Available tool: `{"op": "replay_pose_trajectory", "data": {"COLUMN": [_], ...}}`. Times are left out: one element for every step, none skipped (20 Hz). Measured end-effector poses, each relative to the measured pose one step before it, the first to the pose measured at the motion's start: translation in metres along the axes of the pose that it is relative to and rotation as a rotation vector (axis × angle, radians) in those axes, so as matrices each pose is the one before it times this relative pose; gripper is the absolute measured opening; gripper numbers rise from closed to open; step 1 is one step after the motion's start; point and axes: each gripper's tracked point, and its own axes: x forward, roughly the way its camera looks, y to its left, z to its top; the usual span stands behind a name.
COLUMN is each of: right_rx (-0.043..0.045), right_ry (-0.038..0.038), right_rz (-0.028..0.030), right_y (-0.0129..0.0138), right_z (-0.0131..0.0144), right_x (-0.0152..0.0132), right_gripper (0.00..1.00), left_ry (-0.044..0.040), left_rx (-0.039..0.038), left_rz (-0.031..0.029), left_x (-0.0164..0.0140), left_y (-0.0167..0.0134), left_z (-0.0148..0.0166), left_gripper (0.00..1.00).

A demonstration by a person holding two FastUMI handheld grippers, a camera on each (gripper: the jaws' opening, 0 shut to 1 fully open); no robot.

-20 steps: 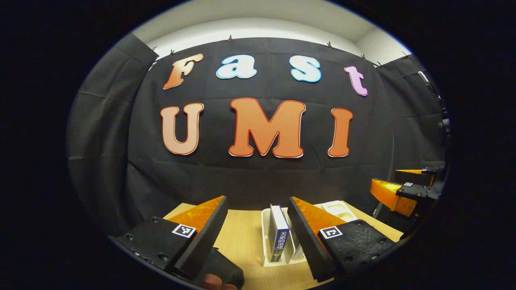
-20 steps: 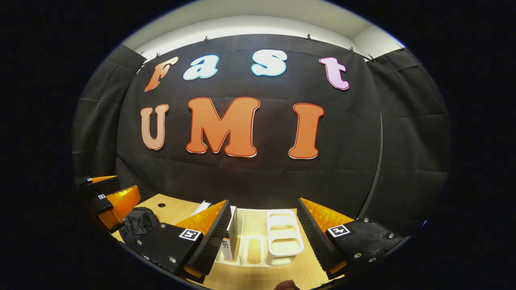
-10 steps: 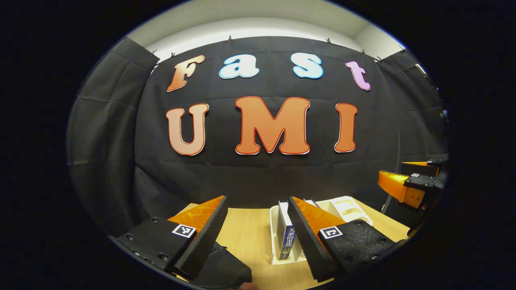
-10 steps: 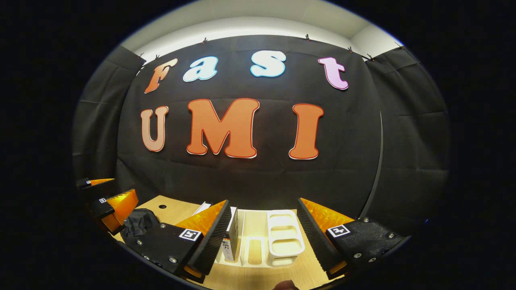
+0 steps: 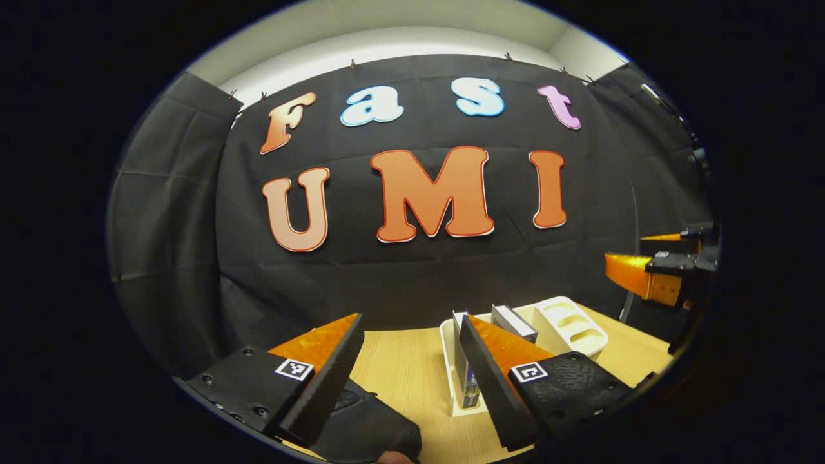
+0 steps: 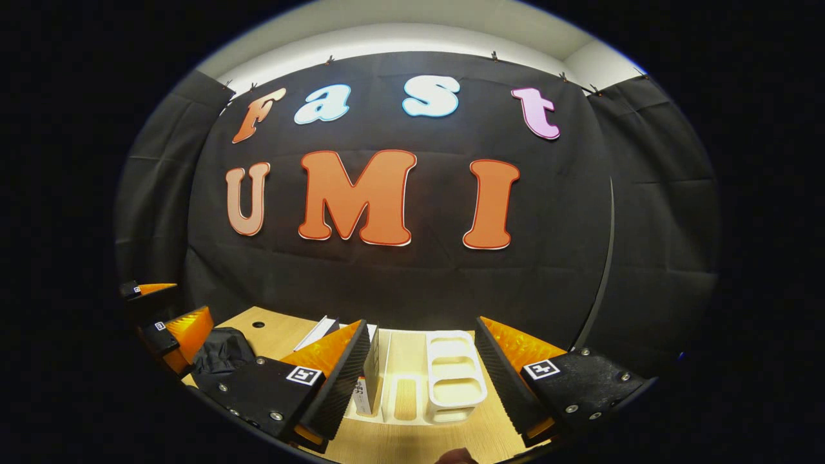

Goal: Open the schoolbag, grab two books from the bookshelf and put them into the schoolbag.

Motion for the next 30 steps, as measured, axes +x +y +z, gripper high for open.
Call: {"op": "replay_pose_trajectory", "data": {"right_rx": [-0.00433, -0.00414, -0.00360, -0.00296, -0.00350, -0.00333, -0.00339, -0.00361, -0.00299, -0.00181, -0.00132, -0.00149, -0.00125, -0.00078, 0.00102, -0.00083, 0.00027, -0.00021, 0.00282, 0.00240, 0.00234, -0.00048, -0.00050, -0.00101, -0.00106, -0.00030, -0.00076, 0.00091, -0.00013, 0.00035], "right_ry": [0.00581, 0.00646, 0.00583, 0.00421, 0.00319, 0.00103, 0.00140, 0.00021, 0.00263, 0.00150, 0.00272, 0.00280, 0.00182, 0.00266, 0.00476, 0.00381, 0.00553, 0.00478, 0.00528, 0.00427, 0.00357, 0.00145, 0.00019, -0.00109, 0.00261, 0.00128, -0.00132, -0.00025, -0.00039, 0.00148], "right_rz": [-0.00016, 0.00211, -0.00108, 0.00108, -0.00059, 0.00063, -0.00212, -0.00174, -0.00430, -0.00190, -0.00138, -0.00331, -0.00506, -0.00767, -0.00397, -0.00715, -0.00464, -0.00746, -0.00461, -0.00452, -0.00219, -0.00217, -0.00426, 0.00071, -0.00003, 0.00371, -0.00141, 0.00286, 0.00178, 0.00464], "right_y": [-0.00124, -0.00058, -0.00030, -0.00098, -0.00108, -0.00090, -0.00177, -0.00195, -0.00304, -0.00235, -0.00151, -0.00307, -0.00336, -0.00447, -0.00319, -0.00324, -0.00397, -0.00358, -0.00381, -0.00299, -0.00203, -0.00167, -0.00234, -0.00161, -0.00072, -0.00030, -0.00110, -0.00055, -0.00039, 0.00048], "right_z": [-0.00300, -0.00297, -0.00232, -0.00289, -0.00173, -0.00134, -0.00105, -0.00203, -0.00240, -0.00147, -0.00111, -0.00239, -0.00166, -0.00182, -0.00271, -0.00264, -0.00328, -0.00315, -0.00243, -0.00264, -0.00151, -0.00114, -0.00067, -0.00130, -0.00093, -0.00142, -0.00009, 0.00007, -0.00074, -0.00004], "right_x": [0.00084, 0.00328, 0.00212, 0.00126, 0.00131, 0.00099, 0.00170, 0.00146, 0.00146, 0.00215, 0.00149, 0.00126, 0.00156, 0.00189, 0.00204, 0.00119, 0.00165, 0.00171, 0.00138, 0.00203, 0.00123, 0.00124, 0.00139, 0.00120, 0.00107, -0.00017, 0.00057, 0.00076, 0.00032, 0.00043], "right_gripper": [0.98, 0.98, 0.98, 0.98, 0.98, 0.98, 0.98, 0.98, 0.98, 0.98, 0.98, 0.98, 0.98, 0.98, 0.98, 0.98, 0.98, 0.98, 0.98, 0.98, 0.98, 0.98, 0.98, 0.98, 0.98, 0.98, 0.98, 0.98, 0.98, 0.98], "left_ry": [0.01041, 0.00875, 0.01128, 0.00825, 0.00918, 0.00571, 0.00709, 0.01455, 0.01232, 0.02247, 0.01898, 0.02678, 0.01492, 0.02573, 0.02117, 0.02658, 0.03014, 0.01646, 0.02101, 0.02832, 0.02560, 0.02473, 0.01931, 0.02750, 0.01996, 0.02285, 0.01802, 0.01093, 0.01690, 0.01651], "left_rx": [0.02681, 0.02817, 0.02750, 0.03163, 0.03041, 0.03430, 0.03598, 0.03854, 0.03370, 0.03423, 0.03707, 0.04015, 0.04064, 0.04317, 0.03947, 0.03448, 0.03568, 0.02343, 0.01480, 0.01738, 0.01777, 0.02006, 0.01653, 0.01524, 0.01458, 0.01468, 0.01608, 0.01140, 0.00582, 0.00598], "left_rz": [0.00112, 0.00095, -0.00203, -0.00005, -0.00122, -0.00406, -0.00515, -0.00564, -0.00818, -0.00820, 0.00268, -0.00361, 0.00066, -0.00322, -0.00289, -0.00699, -0.01079, -0.01481, -0.01947, -0.00450, -0.00223, 0.00261, 0.00405, 0.00135, 0.00412, -0.00009, -0.00261, -0.00308, -0.00732, 0.00151], "left_x": [-0.00033, -0.00066, -0.00025, -0.00007, -0.00051, -0.00041, -0.00076, -0.00171, -0.00026, 0.00231, 0.00295, -0.00023, 0.00010, -0.00102, -0.00031, 0.00137, -0.00063, 0.00017, 0.00356, 0.00185, 0.00187, 0.00263, 0.00142, 0.00168, 0.00245, 0.00216, 0.00148, 0.00397, 0.00417, 0.00396], "left_y": [0.00022, -0.00124, -0.00182, -0.00147, -0.00122, -0.00242, -0.00337, -0.00372, -0.00412, -0.00380, -0.00195, -0.00323, -0.00369, -0.00599, -0.00435, -0.00625, -0.00837, -0.00909, -0.00974, -0.00503, -0.00358, -0.00275, -0.00216, -0.00293, -0.00336, -0.00340, -0.00385, -0.00396, -0.00515, -0.00372], "left_z": [-0.00499, -0.00722, -0.00575, -0.00630, -0.00476, -0.00556, -0.00516, -0.00819, -0.00845, -0.01103, -0.00825, -0.01437, -0.00885, -0.01373, -0.01092, -0.01128, -0.01445, -0.01026, -0.01102, -0.01016, -0.01154, -0.00953, -0.01081, -0.01124, -0.01055, -0.00886, -0.00761, -0.00596, -0.00700, -0.00560], "left_gripper": [0.95, 0.95, 0.95, 0.95, 0.95, 0.95, 0.96, 0.95, 0.96, 1.00, 0.98, 0.98, 0.98, 0.98, 0.98, 0.98, 0.98, 0.98, 0.98, 0.98, 0.99, 0.98, 0.99, 0.98, 0.98, 0.98, 0.99, 0.98, 0.97, 0.97]}}
